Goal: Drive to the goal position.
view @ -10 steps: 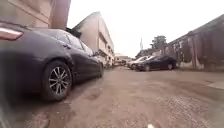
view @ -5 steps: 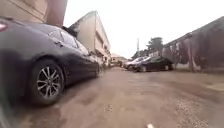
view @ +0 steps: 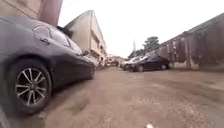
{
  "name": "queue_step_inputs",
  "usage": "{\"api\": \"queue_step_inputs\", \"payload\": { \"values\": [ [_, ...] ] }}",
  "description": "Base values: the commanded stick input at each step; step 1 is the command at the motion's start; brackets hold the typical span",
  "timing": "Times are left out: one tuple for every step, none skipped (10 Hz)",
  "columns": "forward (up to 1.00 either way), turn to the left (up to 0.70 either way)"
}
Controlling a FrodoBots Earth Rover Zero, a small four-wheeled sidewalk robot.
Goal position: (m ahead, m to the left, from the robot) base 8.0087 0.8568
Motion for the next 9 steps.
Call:
{"api": "queue_step_inputs", "payload": {
  "values": [
    [0.7,-0.25],
    [0.7,-0.34],
    [0.7,-0.15],
    [0.7,0.0],
    [0.7,0.0],
    [0.7,0.0],
    [0.7,0.0],
    [0.7,0.0],
    [0.7,0.0]
  ]
}}
